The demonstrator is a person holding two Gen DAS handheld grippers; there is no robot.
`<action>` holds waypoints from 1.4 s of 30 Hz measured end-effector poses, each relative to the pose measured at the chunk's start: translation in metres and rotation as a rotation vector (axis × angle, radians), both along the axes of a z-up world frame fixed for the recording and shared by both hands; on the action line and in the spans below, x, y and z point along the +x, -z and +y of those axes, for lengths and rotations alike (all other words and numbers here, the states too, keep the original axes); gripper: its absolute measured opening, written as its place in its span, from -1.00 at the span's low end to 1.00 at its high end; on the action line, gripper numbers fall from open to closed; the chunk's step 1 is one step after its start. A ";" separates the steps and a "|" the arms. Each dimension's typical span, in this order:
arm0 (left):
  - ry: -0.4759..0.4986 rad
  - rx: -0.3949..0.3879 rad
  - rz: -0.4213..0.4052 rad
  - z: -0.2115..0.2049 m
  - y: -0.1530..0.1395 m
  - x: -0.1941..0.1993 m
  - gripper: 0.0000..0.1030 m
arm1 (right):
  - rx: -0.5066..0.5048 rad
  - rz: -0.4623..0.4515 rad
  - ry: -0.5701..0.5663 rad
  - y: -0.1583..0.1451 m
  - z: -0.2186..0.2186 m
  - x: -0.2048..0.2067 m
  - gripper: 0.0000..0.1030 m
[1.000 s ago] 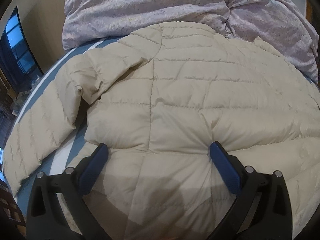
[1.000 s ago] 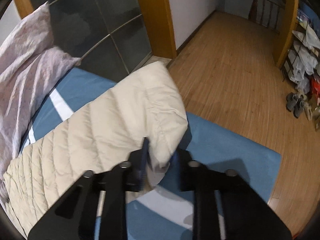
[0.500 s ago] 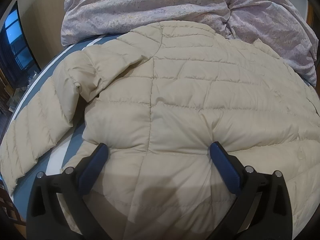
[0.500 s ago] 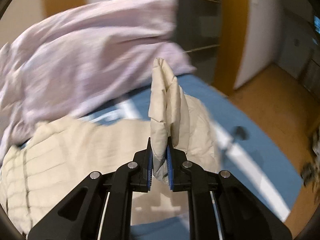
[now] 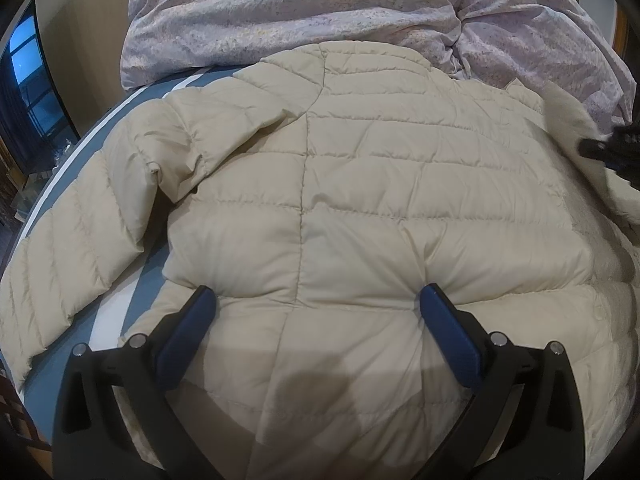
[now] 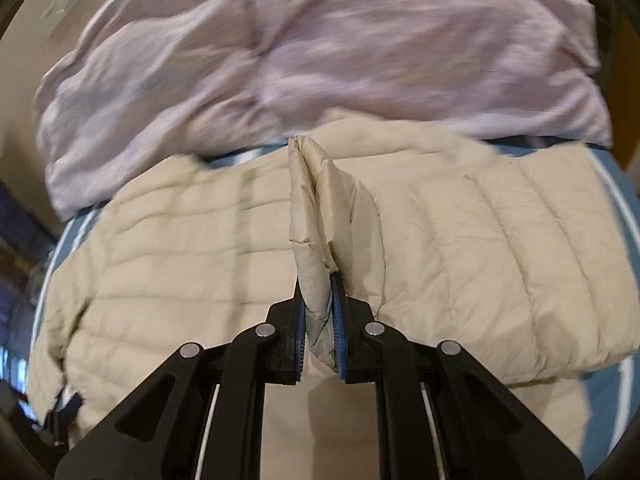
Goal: Fold large clothes
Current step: 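Carry the sleeve with the right tool across the jacket body and release, then grasp the other sleeve cuff with the left tool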
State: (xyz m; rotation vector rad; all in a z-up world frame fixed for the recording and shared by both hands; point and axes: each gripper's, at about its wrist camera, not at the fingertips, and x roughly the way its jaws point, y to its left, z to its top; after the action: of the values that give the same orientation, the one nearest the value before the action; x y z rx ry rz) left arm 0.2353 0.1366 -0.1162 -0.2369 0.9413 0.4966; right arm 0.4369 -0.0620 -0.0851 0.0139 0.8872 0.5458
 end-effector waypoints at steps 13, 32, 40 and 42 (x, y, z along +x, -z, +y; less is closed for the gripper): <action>0.000 -0.003 -0.002 0.000 0.000 0.000 0.96 | -0.013 0.042 -0.233 0.002 0.083 -0.052 -0.70; 0.000 -0.004 -0.004 0.000 0.000 0.000 0.96 | -0.170 -0.083 0.055 0.018 0.021 -0.022 0.52; 0.002 -0.018 -0.021 0.000 0.000 -0.001 0.96 | -0.253 -0.135 0.078 0.046 0.040 -0.027 0.75; 0.004 -0.027 -0.034 0.001 -0.001 -0.003 0.96 | -0.246 -0.131 0.082 0.047 0.038 -0.025 0.80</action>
State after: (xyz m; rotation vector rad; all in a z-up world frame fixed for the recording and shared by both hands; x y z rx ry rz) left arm 0.2322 0.1371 -0.1150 -0.2677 0.9159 0.4752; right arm 0.4117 -0.0238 -0.1318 -0.2063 0.8171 0.3540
